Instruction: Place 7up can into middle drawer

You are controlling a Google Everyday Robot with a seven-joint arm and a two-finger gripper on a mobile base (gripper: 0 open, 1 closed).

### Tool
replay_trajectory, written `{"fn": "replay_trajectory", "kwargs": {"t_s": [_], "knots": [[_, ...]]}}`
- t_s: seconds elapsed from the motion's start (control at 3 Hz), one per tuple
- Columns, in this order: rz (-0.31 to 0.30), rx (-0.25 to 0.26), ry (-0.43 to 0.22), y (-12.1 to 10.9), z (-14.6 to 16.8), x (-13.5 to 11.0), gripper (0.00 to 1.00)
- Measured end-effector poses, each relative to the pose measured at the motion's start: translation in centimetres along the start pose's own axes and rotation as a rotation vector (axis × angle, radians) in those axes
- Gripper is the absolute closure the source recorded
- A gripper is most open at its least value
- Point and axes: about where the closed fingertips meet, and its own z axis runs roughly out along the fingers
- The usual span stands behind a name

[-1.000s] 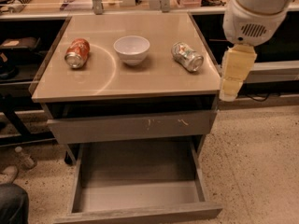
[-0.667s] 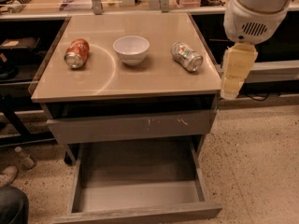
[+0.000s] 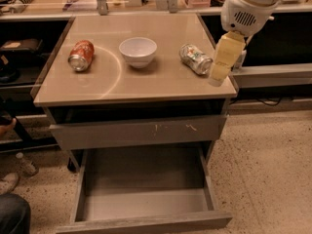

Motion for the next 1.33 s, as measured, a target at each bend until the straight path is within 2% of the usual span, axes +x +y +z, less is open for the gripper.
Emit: {"fn": "replay_trajectory", "kwargs": {"t_s": [0.33,0.67,1.0,1.33], "knots": [[0.082,-0.031,-0.024,-3.3,1.4,-1.3,0.0],[0.13,-0.049,-0.023,-5.5,3.4,-2.0,0.0],[0.134,-0.036,-0.037,-6.2,3.8,-2.4,0.0],[0.167,-0.062,-0.079,-7.4,5.2,-3.7,0.0]]}}
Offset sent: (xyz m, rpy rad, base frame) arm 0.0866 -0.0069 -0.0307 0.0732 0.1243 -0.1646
